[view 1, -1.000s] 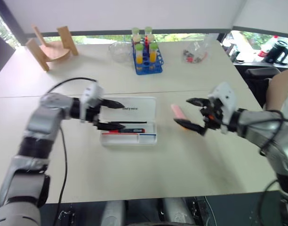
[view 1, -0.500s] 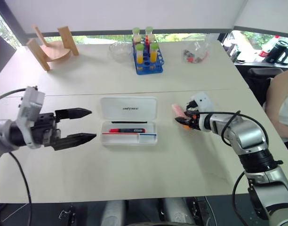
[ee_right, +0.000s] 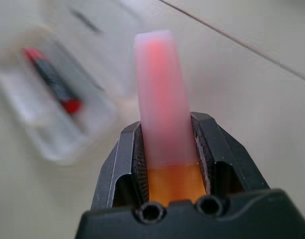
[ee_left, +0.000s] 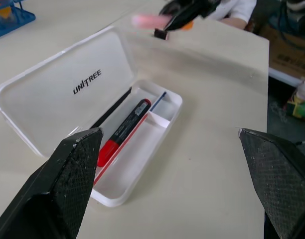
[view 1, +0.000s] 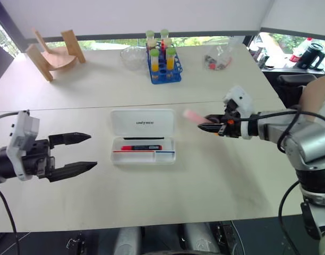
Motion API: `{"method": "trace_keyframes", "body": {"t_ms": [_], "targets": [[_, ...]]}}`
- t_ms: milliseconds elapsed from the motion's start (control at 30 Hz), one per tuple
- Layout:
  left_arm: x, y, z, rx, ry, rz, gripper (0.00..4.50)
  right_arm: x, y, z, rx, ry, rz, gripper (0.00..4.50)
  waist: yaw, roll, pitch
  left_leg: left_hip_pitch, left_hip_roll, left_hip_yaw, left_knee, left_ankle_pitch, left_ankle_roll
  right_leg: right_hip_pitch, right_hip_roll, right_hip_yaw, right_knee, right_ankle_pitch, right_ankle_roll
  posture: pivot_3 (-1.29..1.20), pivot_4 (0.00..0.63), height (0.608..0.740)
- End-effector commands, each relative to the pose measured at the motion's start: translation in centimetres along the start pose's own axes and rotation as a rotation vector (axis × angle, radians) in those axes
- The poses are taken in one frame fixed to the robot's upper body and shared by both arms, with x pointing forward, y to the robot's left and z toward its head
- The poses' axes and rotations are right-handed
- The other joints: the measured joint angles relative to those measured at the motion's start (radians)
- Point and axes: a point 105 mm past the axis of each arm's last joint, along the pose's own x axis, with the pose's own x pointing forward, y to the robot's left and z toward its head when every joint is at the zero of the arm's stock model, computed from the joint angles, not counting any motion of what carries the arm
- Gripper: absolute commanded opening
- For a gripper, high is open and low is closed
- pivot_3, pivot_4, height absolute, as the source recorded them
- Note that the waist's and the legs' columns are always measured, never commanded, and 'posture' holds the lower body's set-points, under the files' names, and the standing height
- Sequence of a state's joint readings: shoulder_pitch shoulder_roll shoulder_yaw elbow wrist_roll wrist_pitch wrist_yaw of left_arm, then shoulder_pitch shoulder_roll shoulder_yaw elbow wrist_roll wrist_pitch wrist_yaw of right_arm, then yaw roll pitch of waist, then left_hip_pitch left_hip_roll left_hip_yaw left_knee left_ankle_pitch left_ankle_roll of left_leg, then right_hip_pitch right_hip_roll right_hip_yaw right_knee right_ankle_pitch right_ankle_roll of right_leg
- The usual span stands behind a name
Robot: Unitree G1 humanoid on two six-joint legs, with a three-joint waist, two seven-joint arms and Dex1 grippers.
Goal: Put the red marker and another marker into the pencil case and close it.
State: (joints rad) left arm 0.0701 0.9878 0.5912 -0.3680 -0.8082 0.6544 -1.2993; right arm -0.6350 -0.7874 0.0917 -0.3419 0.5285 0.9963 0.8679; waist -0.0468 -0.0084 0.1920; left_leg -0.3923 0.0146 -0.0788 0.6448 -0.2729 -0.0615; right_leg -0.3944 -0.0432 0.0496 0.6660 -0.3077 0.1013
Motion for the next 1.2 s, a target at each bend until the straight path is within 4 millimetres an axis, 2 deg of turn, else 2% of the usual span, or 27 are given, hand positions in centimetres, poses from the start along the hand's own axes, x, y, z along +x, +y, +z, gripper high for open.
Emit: {"method": "trace_keyframes", "body": {"t_ms": [33,67,200,333,400,667,1033,1067,1100,1200], "targets": [[-0.4,0.8,0.7,0.091,-0.009,0.018,4.50,1.6,5.1,2.3,-0.086,-0.086,0.274,0.87,0.001,0.000,0.000,0.000,0.000,0.000,0.000,0.000,0.000,0.000,0.000,0.000,0.000,0.000,0.000,0.00,0.150,0.740],[-0.2,1.0,0.6,0.100,-0.004,0.009,4.50,2.3,5.2,2.1,-0.118,-0.072,0.276,0.87,0.002,0.000,0.000,0.000,0.000,0.000,0.000,0.000,0.000,0.000,0.000,0.000,0.000,0.000,0.000,0.00,0.150,0.740],[0.6,1.2,0.7,0.131,-0.018,-0.024,4.50,7.4,7.3,2.3,-0.226,-0.069,0.402,0.87,0.002,-0.001,0.000,0.000,-0.001,0.001,0.002,0.000,0.000,0.001,-0.002,0.000,0.000,0.000,0.000,0.00,0.150,0.740],[0.9,1.2,0.8,0.136,-0.017,-0.033,4.50,11.0,7.9,2.2,-0.264,-0.049,0.422,0.87,0.003,-0.001,0.000,-0.001,-0.001,0.000,0.001,0.000,0.000,-0.001,-0.001,0.000,0.001,0.000,0.000,0.00,0.150,0.740],[1.0,1.1,0.8,0.137,-0.016,-0.036,4.50,12.1,8.2,2.1,-0.285,-0.035,0.436,0.87,0.002,-0.001,0.000,-0.003,-0.001,0.000,0.001,0.000,0.000,-0.003,-0.001,0.000,0.001,0.000,0.000,0.00,0.150,0.740],[1.4,0.4,0.6,0.142,-0.013,-0.028,4.50,14.2,8.5,1.3,-0.330,-0.007,0.445,0.87,0.002,-0.001,0.000,-0.005,-0.001,0.000,0.001,0.000,0.000,-0.005,-0.002,0.000,0.001,0.000,0.000,0.00,0.150,0.740],[1.5,0.3,0.6,0.142,-0.012,-0.007,4.50,15.5,8.9,1.0,-0.338,0.003,0.470,0.87,0.001,-0.001,0.000,-0.004,-0.001,0.000,0.001,0.000,0.000,-0.005,-0.001,0.000,0.001,0.000,0.000,0.00,0.150,0.740],[1.5,0.4,0.6,0.142,-0.012,-0.005,4.50,15.6,8.9,1.2,-0.338,-0.002,0.469,1.92,0.001,-0.001,0.000,-0.004,-0.001,0.000,0.001,0.000,0.000,-0.005,-0.001,0.000,0.001,0.000,0.000,0.00,0.150,0.740],[1.5,0.3,0.6,0.142,-0.011,-0.004,4.50,15.6,9.0,1.5,-0.337,-0.010,0.467,2.24,0.001,-0.001,0.000,-0.004,-0.001,0.000,0.001,0.000,0.000,-0.005,-0.001,0.000,0.001,0.000,0.000,0.00,0.150,0.740],[1.6,0.4,0.6,0.140,-0.012,-0.002,4.50,15.1,8.8,2.2,-0.337,-0.028,0.464,3.77,0.001,0.000,0.000,-0.004,-0.001,0.000,0.001,0.000,0.000,-0.005,-0.001,0.000,0.001,0.000,0.000,0.00,0.150,0.740]]}}
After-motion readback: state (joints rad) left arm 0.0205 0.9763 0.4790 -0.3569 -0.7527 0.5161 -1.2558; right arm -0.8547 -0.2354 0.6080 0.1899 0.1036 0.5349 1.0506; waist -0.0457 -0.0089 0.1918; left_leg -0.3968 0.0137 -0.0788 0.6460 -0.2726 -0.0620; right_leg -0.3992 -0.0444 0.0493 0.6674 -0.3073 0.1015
